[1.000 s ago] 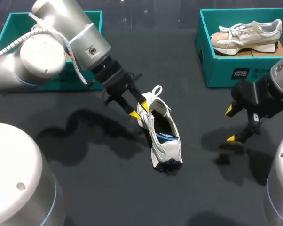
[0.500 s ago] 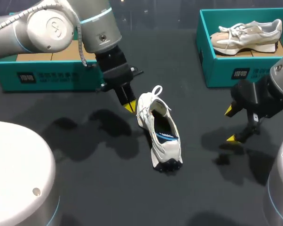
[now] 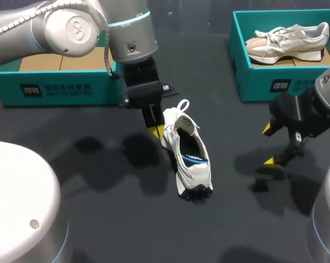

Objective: Take the shoe out of the shoebox, open the shoe tongue, remove and reinsert the insole, then place the shoe into the shoebox

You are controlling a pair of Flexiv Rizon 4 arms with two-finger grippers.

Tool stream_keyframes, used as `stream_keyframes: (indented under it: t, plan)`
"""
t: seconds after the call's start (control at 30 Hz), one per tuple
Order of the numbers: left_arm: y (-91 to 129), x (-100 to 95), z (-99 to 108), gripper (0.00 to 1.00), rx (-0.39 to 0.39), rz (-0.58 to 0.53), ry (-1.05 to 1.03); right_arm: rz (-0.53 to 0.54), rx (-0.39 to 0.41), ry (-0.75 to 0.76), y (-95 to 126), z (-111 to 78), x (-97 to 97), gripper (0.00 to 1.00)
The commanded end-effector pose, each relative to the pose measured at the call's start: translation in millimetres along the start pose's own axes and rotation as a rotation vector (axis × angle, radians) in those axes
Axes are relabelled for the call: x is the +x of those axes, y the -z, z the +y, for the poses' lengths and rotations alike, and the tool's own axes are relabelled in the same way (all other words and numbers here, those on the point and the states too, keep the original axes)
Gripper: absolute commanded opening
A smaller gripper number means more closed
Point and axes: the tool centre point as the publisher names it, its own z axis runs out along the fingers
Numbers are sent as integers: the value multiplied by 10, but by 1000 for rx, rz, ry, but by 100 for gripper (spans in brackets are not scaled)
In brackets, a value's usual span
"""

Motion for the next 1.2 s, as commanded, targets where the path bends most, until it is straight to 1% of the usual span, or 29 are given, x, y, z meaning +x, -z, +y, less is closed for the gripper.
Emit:
stream_keyframes:
  t: [0.03,0.07,0.37,0.43,0.57,0.7,0.73,1.07,1.2]
  plan:
    - [-17,-152,-134,0,-15,-11,-62,-3,2,-1,-2,-1,17,100]
    - [-22,-220,-148,0,-18,-16,-86,-3,2,-1,-2,-1,17,100]
    - [-22,-220,-148,0,-18,-16,-86,-3,2,-1,-2,-1,17,100]
    - [-152,-286,-181,0,-13,4,-112,-3,2,-1,-2,-1,17,100]
    - [-282,-428,-215,0,10,3,-165,-3,2,-1,-2,-1,17,100]
    - [-416,-527,-245,0,8,3,-195,-3,2,-1,-2,-1,17,100]
    - [-453,-551,-245,0,-6,5,-194,-3,2,-1,-2,-1,17,100]
    - [-696,-689,-287,0,-15,16,-225,-3,2,-1,-2,-1,17,100]
    - [-782,-722,-277,0,-47,13,-221,-3,2,-1,-2,-1,17,100]
